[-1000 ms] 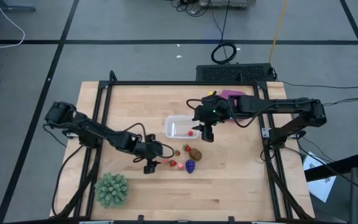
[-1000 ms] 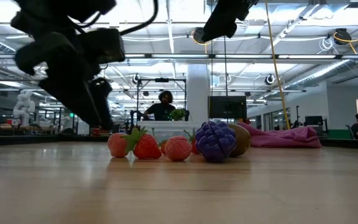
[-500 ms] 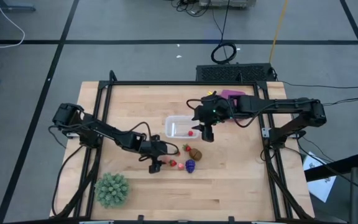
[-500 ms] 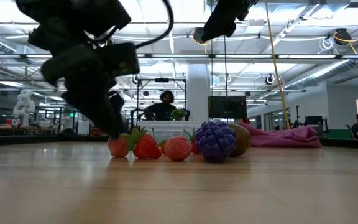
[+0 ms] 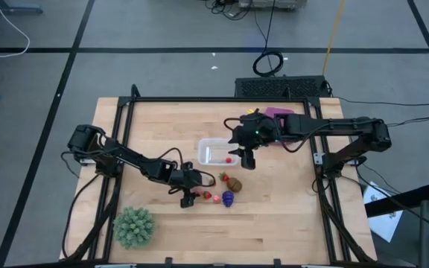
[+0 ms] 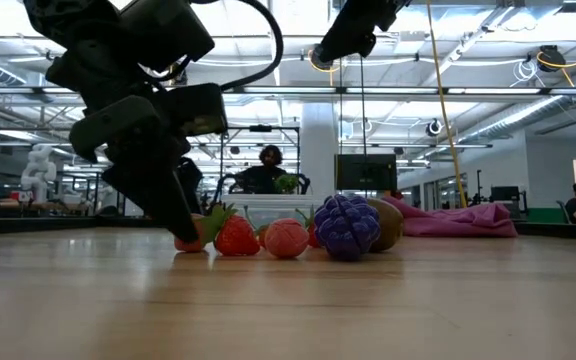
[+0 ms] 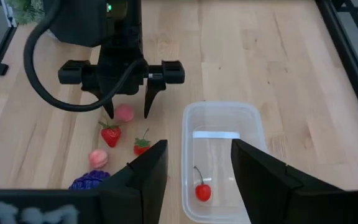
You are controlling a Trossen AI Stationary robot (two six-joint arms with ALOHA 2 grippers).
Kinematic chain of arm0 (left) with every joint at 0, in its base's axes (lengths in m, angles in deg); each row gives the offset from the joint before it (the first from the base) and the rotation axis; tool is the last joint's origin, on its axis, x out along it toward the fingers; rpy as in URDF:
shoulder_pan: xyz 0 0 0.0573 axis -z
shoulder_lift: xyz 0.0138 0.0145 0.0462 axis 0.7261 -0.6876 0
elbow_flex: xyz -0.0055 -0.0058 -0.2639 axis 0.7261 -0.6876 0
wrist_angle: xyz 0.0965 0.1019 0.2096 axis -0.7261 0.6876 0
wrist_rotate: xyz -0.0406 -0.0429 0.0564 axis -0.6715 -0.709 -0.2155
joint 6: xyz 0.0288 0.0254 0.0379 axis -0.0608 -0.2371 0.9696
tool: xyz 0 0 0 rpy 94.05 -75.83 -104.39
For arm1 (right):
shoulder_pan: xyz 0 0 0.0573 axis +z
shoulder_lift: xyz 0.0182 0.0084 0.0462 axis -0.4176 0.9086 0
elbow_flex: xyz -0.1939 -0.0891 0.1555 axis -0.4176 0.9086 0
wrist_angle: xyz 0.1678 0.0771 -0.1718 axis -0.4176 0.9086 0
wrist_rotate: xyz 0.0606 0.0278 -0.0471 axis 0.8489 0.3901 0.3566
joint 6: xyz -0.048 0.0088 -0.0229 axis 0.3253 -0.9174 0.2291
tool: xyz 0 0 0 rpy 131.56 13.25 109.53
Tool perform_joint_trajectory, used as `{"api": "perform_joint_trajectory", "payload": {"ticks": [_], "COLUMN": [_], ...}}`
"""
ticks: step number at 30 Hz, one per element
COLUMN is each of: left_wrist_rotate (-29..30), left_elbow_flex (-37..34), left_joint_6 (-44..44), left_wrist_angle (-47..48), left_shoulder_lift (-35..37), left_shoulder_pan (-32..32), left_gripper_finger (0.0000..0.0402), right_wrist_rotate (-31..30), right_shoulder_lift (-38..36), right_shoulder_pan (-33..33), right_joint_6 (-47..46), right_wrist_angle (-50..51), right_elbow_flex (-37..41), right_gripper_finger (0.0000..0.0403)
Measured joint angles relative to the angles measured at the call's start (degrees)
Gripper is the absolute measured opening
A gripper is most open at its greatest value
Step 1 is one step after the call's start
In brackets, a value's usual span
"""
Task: Pick and placing Produce into tupperware
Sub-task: Put the left peach into the transparent bin
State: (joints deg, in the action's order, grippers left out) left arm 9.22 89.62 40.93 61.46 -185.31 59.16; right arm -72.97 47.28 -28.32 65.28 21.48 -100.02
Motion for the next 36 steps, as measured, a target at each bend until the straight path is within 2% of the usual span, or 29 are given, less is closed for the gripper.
{"api": "perform_joint_trajectory", "payload": {"ticks": [6,16,19,31,36], "left_wrist_rotate": [0.2,-0.7,-0.7,0.1,0.9], "left_elbow_flex": [0.0,0.0,0.0,0.0,0.0], "left_joint_6": [-0.3,-0.5,-0.4,-1.0,-1.7], "left_wrist_angle": [0.2,0.4,0.4,0.8,4.3], "left_shoulder_lift": [0.0,0.0,0.0,0.4,2.7], "left_shoulder_pan": [0.0,0.0,0.0,0.0,0.2], "left_gripper_finger": [0.0261,0.0136,0.0114,0.0120,0.0121], "right_wrist_rotate": [0.0,0.0,0.0,-0.3,-6.7], "right_shoulder_lift": [0.0,0.0,0.0,0.0,-0.2], "right_shoulder_pan": [0.0,0.0,0.0,-0.3,-0.5], "right_joint_6": [0.2,0.2,0.2,0.4,1.7], "right_wrist_angle": [-1.8,-2.0,-2.0,-3.8,-3.6], "right_elbow_flex": [0.0,0.0,0.0,0.0,0.0], "right_gripper_finger": [0.0169,0.0169,0.0169,0.0169,0.0169]}}
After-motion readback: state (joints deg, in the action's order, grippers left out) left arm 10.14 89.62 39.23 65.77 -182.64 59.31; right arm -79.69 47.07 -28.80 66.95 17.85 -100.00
